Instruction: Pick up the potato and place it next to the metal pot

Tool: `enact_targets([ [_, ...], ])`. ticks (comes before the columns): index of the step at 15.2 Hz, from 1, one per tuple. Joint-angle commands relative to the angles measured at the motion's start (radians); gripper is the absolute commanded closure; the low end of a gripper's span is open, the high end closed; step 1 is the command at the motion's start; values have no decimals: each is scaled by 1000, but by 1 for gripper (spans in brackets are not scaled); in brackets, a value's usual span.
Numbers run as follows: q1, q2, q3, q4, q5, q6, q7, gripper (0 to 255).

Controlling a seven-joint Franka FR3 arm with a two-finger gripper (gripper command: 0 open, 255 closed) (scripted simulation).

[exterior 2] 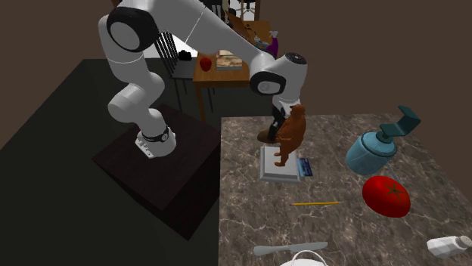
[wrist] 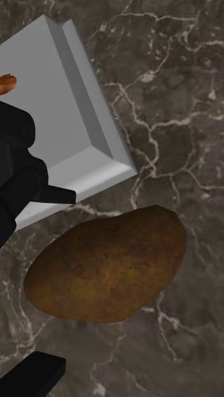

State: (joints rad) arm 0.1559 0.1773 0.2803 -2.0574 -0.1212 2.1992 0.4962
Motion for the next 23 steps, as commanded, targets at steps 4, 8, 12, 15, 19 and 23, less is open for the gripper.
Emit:
enact_targets([
  [4,-1,35,-6,-18,-13,41,9,0],
  [8,-2,35,-6,-18,-13,41,9,0],
  [12,-3,35,-6,-18,-13,41,8,255],
  [15,-3,35,-6,-19,-13,43,8,255],
  [19,-3,36,-6,-18,-13,43,8,255],
  [23,-3,20,-4,-9,-6,18,4,255],
])
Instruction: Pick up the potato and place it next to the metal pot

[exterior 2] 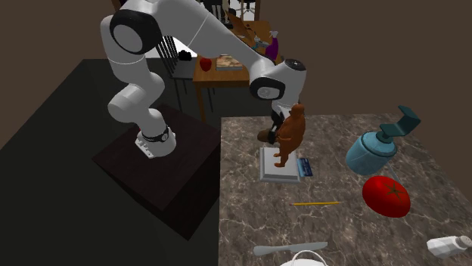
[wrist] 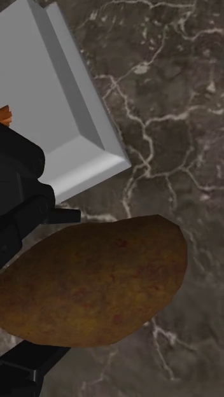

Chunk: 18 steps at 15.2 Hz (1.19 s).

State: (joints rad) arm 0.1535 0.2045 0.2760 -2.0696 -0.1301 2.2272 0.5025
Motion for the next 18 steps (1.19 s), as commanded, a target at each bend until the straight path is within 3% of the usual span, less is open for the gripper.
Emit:
enact_targets([
  [1,-1,-15,2,8,7,-22,-5,255],
  [18,-8,-115,9,123,50,-231,-42,255],
])
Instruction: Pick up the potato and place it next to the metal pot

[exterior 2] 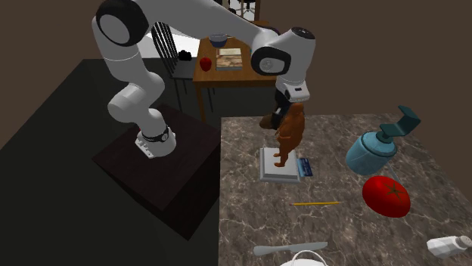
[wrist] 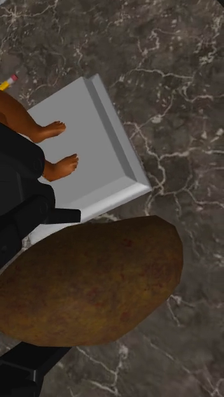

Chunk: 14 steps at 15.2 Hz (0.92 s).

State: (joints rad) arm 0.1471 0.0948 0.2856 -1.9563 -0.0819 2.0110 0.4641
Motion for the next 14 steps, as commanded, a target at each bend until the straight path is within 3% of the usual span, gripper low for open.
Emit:
enact_targets([
  [1,-1,-9,-1,19,4,-27,-5,255],
  [14,-2,-43,0,154,18,-195,-21,255],
])
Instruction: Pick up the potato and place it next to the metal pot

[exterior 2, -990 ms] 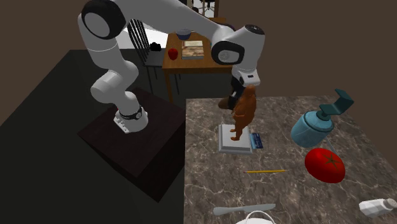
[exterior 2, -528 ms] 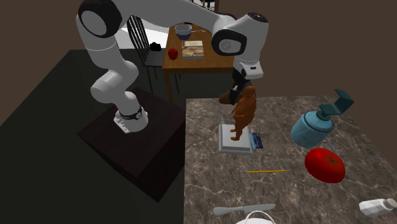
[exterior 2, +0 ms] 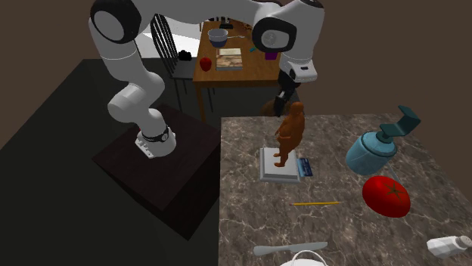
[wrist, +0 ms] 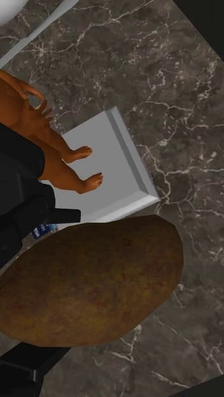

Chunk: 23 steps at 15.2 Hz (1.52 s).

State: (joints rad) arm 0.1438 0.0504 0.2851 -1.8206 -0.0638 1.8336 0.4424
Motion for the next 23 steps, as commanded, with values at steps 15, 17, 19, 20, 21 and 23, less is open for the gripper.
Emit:
enact_targets([
  [15,-48,-17,-43,137,5,-149,-101,255],
  [17,-72,-21,-66,133,5,-146,-148,255],
  [19,-96,-20,-89,134,4,-143,-194,255],
  [20,-107,-18,-100,136,4,-142,-217,255],
  [21,-119,-15,-111,139,3,-141,-240,255],
  [23,-143,-6,-133,150,1,-141,-285,255],
])
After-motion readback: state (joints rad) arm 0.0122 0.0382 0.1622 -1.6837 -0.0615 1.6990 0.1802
